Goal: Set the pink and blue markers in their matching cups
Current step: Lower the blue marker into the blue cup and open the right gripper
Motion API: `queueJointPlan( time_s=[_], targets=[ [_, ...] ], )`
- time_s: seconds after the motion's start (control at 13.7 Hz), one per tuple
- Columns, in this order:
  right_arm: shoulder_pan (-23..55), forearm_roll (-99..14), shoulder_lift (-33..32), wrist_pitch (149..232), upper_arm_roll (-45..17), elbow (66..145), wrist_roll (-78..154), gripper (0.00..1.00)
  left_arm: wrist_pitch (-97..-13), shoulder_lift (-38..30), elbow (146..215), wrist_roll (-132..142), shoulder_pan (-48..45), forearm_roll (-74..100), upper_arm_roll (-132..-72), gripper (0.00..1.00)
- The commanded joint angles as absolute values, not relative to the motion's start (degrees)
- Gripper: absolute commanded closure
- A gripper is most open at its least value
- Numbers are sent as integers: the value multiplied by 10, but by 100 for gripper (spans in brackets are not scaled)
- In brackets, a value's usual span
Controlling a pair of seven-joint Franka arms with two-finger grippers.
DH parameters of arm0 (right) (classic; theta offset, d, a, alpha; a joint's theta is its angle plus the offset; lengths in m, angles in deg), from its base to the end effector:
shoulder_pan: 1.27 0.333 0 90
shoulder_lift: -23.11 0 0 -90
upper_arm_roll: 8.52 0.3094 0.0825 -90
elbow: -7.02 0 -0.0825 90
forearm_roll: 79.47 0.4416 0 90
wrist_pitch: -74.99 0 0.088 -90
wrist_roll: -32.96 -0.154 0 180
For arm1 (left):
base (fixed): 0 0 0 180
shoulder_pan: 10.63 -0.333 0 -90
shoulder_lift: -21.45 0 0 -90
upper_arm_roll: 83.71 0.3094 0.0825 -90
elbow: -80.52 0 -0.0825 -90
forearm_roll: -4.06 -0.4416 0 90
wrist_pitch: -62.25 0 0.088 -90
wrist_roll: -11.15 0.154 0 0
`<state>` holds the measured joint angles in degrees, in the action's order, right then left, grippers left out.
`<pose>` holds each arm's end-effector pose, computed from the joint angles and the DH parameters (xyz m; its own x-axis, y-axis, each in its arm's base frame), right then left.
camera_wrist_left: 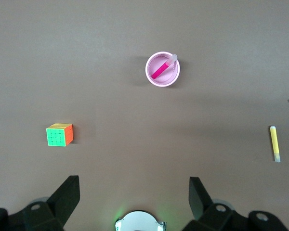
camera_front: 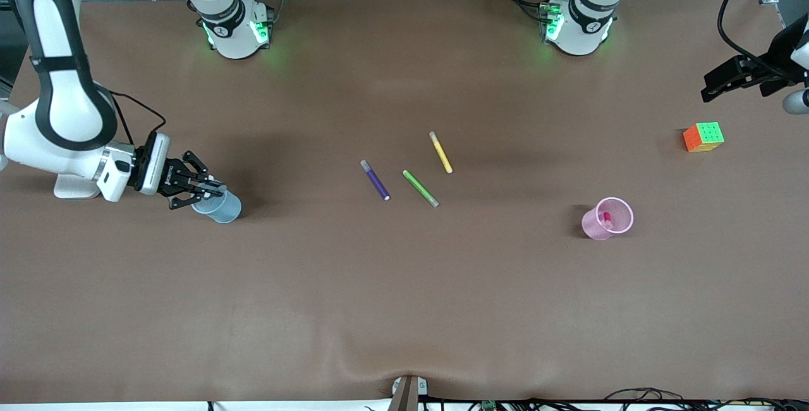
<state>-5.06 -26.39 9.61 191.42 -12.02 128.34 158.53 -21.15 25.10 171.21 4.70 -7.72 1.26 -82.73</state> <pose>0.5917 0.0032 0.2150 0.0675 0.7029 0.7081 0.9974 -0.0659 -0.0297 0.5774 -0.0112 0.5931 0.9948 0.0842 -0.0576 0.0811 -0.9952 -0.0545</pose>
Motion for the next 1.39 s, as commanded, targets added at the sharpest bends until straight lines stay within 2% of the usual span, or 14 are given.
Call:
queueJointPlan(
  time_s=[0.0,0.58,1.31],
  targets=[
    [-78,-238,95,1889,-112,1287,1647,100,-220,256,1720,54,-79,20,-827,0],
    [-126,-209,34,1787,-112,1250,1761,100,-220,255,1719,54,-79,19,-827,0],
    [-165,-210,-35,1722,-112,1184,1808,100,-220,256,1719,54,-80,19,-827,0]
  ],
)
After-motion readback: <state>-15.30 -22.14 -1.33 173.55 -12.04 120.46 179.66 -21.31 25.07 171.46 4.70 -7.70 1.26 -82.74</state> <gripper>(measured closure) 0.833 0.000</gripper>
